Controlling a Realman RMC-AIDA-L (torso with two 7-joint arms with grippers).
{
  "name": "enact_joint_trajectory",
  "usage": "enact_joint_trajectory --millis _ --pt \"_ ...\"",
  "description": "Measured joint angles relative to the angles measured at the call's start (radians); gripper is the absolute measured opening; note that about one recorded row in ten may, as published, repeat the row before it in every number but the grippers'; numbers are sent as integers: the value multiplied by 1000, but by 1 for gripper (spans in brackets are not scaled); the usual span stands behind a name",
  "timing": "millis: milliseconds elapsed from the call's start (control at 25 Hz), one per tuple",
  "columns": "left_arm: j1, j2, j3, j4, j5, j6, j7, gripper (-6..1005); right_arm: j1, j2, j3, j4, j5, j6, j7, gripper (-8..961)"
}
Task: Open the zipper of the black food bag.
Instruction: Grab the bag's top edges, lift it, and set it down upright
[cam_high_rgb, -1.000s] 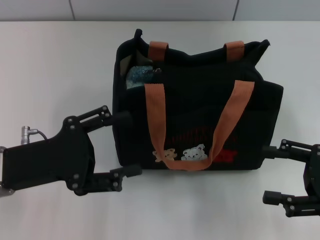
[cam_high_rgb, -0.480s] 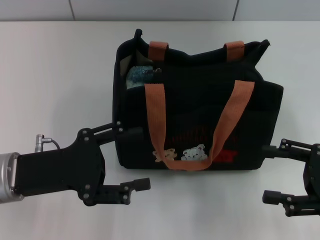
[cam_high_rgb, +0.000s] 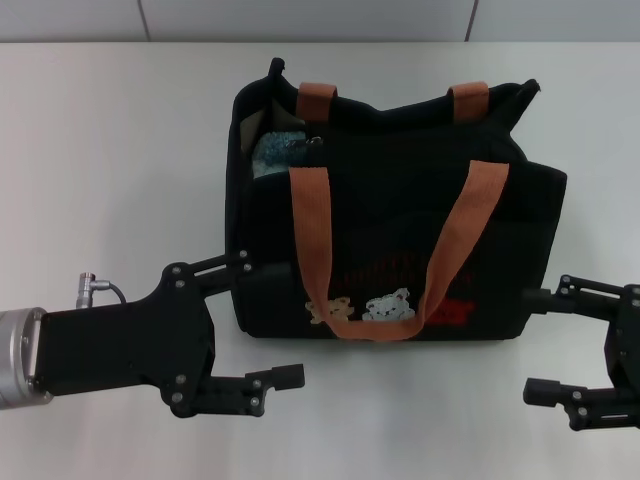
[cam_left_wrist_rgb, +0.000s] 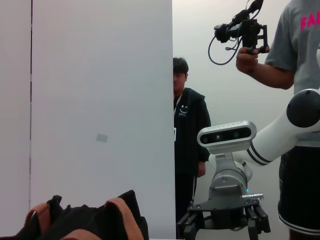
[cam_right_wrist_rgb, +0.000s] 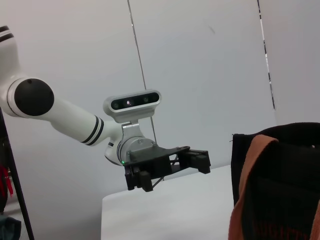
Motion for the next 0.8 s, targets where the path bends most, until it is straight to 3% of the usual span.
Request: enact_joint_trajectory --millis 800 --pt "0 -2 -1 -8 -3 7 1 841 2 9 0 2 0 1 -5 837"
